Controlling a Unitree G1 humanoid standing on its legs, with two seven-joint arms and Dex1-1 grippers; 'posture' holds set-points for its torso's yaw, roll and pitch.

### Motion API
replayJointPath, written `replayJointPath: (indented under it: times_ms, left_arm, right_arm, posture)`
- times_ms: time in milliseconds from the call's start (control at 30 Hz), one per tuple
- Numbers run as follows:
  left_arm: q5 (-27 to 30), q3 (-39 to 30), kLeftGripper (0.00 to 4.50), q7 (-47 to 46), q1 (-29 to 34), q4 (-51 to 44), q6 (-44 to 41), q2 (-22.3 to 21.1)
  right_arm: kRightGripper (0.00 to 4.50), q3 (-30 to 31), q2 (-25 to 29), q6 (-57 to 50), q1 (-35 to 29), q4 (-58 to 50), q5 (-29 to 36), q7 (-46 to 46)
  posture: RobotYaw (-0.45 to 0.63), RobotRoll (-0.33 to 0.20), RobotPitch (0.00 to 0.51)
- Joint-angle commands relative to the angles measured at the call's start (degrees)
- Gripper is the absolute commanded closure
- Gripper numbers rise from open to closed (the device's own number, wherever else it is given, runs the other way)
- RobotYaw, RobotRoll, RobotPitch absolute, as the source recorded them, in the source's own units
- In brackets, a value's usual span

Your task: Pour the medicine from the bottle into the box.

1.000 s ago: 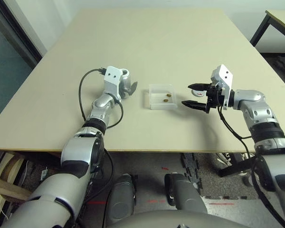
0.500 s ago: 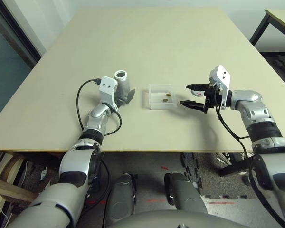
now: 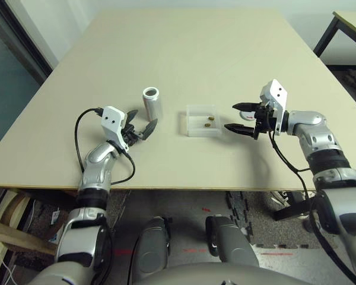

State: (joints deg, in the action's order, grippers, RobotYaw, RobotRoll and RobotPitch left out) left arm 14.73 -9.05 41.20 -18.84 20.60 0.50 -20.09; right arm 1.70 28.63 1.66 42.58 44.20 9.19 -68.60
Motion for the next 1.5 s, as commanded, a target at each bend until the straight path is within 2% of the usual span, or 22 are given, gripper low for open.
replayJointPath:
  times_ms: [33, 300, 500, 767, 1100, 1500]
  left_arm:
    - [2.67, -1.04, 0.05, -0.08, 1.82, -5.82, -4.56, -1.83]
    - [6.74, -7.69, 0.05, -1.36, 3.64, -9.3, -10.87, -8.8]
    - [7.52, -12.06, 0.05, -2.5, -1.16, -2.8, -10.74, -13.66]
    - [5.31, -13.16, 0.05, -3.17, -10.43, 11.73, -7.47, -19.27]
    - [1.17, -11.77, 0.05, -4.72, -19.8, 29.71, 0.07, -21.57]
    - [-1.8, -10.84, 0.05, -5.84, -25.83, 40.42, 4.57, -22.62]
  right_arm:
    - [0.0, -0.59, 0.52, 0.77, 0.83, 1.46, -0.26, 0.52]
    - [0.0, -4.07, 0.58, -0.1, -0.59, 1.18, 1.86, 4.91]
    - [0.0, -8.77, 0.77, -2.15, -1.54, 0.78, 4.03, 11.68]
    - [0.0, -13.09, 1.56, -4.47, -3.49, -3.24, 4.63, 21.67]
    - [0.0, -20.4, 2.4, -4.98, -8.99, -9.26, 5.08, 38.06]
    - [0.0, -22.22, 3.55, -3.96, -10.15, -8.08, 5.97, 40.56]
  posture:
    - [-0.12, 0.0, 0.103]
    - [-0.09, 0.0, 0.105]
    - [-0.07, 0.0, 0.113]
    - [-0.08, 0.0, 0.138]
    - [-0.13, 0.0, 0.156]
    - [-0.14, 0.0, 0.158]
